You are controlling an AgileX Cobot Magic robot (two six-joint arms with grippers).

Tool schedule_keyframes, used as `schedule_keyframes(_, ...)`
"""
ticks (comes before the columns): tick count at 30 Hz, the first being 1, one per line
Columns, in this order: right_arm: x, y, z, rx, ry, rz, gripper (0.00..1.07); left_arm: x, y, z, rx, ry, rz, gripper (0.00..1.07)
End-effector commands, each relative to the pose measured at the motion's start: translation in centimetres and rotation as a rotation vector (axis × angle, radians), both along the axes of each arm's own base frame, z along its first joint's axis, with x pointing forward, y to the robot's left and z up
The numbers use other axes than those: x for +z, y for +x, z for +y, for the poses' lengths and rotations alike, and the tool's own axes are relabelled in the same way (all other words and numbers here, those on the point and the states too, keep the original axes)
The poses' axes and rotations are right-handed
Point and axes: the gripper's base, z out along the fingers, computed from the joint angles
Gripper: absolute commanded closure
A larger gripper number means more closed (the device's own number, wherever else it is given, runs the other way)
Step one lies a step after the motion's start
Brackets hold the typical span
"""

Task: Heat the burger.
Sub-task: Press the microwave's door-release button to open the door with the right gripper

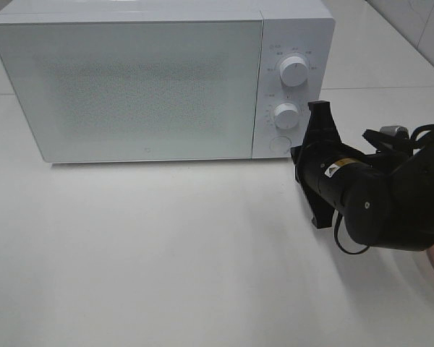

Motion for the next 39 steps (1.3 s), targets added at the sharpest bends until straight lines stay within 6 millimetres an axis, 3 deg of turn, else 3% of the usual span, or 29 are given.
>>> schedule_keyframes(1,-0.2,1.1,0.0,0.0,0.015,-0.006,1.07,0.0,-0.3,0.0,-0.005,0.002,-0.03,0.1)
schedule_keyframes(17,-2.0,3.4,1.5,0.006,0.043,0.0,1.07,0.0,-0.3,0.0,-0.007,0.008,-0.029,0.1)
schedule_keyframes(25,-1.9,4.6,0.9,-0.011,0.042,-0.001,1.07,0.0,-0.3,0.0,-0.007,0.008,-0.029,0.1)
schedule_keyframes(39,-2.0,4.7,0.7,-0.008,0.035,0.007,1.07,0.0,-0.3,0.0,-0.007,0.008,-0.029,0.1)
